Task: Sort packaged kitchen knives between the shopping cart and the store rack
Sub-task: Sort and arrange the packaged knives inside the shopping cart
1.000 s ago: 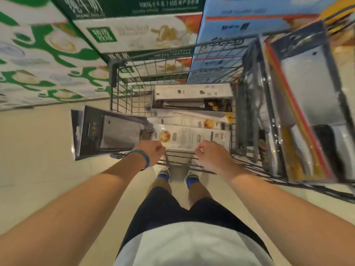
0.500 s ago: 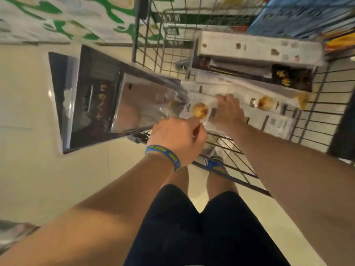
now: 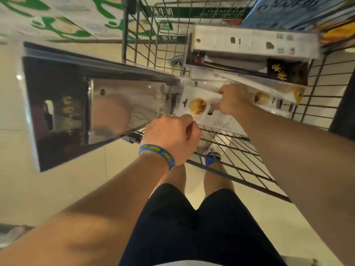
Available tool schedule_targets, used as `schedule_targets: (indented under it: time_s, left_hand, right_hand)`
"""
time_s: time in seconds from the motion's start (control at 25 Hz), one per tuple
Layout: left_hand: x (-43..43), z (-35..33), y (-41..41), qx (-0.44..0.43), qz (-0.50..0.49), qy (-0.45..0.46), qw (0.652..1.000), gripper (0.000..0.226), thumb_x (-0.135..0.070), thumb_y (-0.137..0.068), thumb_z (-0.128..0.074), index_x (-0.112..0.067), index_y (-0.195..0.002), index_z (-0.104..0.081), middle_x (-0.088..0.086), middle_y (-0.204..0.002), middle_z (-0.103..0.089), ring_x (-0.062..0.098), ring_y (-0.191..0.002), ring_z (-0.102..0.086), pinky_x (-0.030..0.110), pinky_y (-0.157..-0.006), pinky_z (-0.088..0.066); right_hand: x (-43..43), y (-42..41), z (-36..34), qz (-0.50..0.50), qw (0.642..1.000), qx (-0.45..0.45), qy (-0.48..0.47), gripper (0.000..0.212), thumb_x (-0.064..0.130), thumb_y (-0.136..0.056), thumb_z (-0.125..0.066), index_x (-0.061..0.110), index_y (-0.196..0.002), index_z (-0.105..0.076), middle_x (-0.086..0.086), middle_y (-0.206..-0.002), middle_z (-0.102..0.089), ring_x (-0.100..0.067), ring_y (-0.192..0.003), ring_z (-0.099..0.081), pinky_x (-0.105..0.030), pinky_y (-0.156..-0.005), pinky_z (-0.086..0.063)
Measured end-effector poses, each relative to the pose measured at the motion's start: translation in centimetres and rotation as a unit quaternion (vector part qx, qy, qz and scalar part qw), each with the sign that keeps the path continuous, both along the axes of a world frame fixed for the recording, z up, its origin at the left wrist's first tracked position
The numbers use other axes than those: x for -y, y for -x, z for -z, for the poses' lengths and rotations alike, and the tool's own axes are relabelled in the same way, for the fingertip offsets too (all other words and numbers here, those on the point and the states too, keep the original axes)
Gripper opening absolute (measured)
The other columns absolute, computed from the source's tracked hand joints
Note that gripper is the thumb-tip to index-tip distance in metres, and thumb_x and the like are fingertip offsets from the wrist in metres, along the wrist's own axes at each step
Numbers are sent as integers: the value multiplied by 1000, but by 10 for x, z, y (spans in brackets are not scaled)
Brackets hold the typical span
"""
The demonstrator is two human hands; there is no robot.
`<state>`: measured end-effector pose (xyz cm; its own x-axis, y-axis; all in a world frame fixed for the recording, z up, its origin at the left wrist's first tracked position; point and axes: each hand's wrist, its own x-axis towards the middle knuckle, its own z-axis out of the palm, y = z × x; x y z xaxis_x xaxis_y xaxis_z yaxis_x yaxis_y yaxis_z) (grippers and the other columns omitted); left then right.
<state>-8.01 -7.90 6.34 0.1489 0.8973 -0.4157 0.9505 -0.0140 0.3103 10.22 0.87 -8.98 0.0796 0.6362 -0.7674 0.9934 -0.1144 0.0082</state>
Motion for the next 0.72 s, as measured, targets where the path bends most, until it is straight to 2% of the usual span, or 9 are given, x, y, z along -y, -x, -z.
schedule_targets:
  time_s: [0.12,0.2,0.32,0.4,0.48,0.56,0.6,0.68,0.72]
  left_hand:
    - [-1,-1,-1,24,-36,-9,999,26,-44,-83,-35,-30,-77,-57,-16,-65,-53,21,-67,-53,28,-60,-37]
    - [-2,2,0,46,-39,-2,998,36,-43,-83,-42,-29,-106,-67,-8,-111,-67,22,-109,-54,36,-87,-44]
    - [-1,5,1,28,-32,28,999,49,-45,-84,-43,-26,-125,-61,1,-150,-48,25,-142,-34,39,-116,-27]
    - [-5,2,-2,30,-28,57,998,48,-47,-84,-40,-25,-122,-58,6,-153,-44,27,-145,-31,38,-119,-25]
    - [-8,-6,-3,65,-63,64,994,42,-50,-83,-39,-22,-112,-53,9,-135,-58,31,-133,-45,37,-106,-37]
    - [-13,-21,0,129,-141,71,979,49,-54,-88,-39,-19,-121,-50,8,-123,-62,33,-117,-56,36,-90,-42]
    - [-15,-29,-2,149,-184,81,968,57,-55,-93,-39,-18,-136,-46,7,-131,-60,32,-120,-56,37,-93,-43]
    - [-23,-50,-10,190,-303,134,924,69,-66,-96,-34,-21,-148,-41,8,-142,-55,30,-125,-54,41,-105,-41]
    - [-28,-65,-17,257,-382,209,863,78,-76,-91,-29,-22,-144,-47,11,-140,-57,31,-122,-57,44,-107,-42]
  right_hand:
    - [18,-2,-17,16,1000,7,-26,68,64,-75,-77,27,-131,-65,-13,-135,-56,-34,-125,-48,-42,-93,-42]
    - [26,-5,-35,67,997,-6,-39,70,63,-76,-78,25,-133,-64,-12,-131,-55,-34,-122,-49,-39,-84,-41]
    - [38,-13,-73,167,983,-65,-48,56,45,-78,-82,24,-128,-68,-8,-119,-65,-28,-106,-57,-32,-76,-46]
    - [48,-14,-105,224,967,-93,-77,34,34,-83,-80,25,-114,-72,0,-97,-68,-20,-89,-59,-26,-64,-41]
    - [59,-15,-138,250,956,-94,-121,20,35,-89,-75,23,-104,-70,3,-85,-64,-16,-78,-59,-25,-55,-35]
    - [70,-18,-172,264,946,-99,-162,21,36,-94,-70,19,-107,-69,-3,-94,-68,-19,-80,-60,-27,-61,-38]
    - [75,-19,-187,263,941,-106,-183,22,35,-96,-68,17,-110,-67,-5,-100,-69,-22,-86,-63,-28,-66,-40]
    - [85,-20,-214,262,926,-136,-234,24,31,-98,-66,12,-112,-65,-5,-101,-69,-24,-90,-66,-31,-68,-43]
    - [90,-19,-225,260,917,-157,-259,22,31,-99,-65,12,-111,-63,-4,-98,-69,-23,-87,-66,-31,-66,-46]
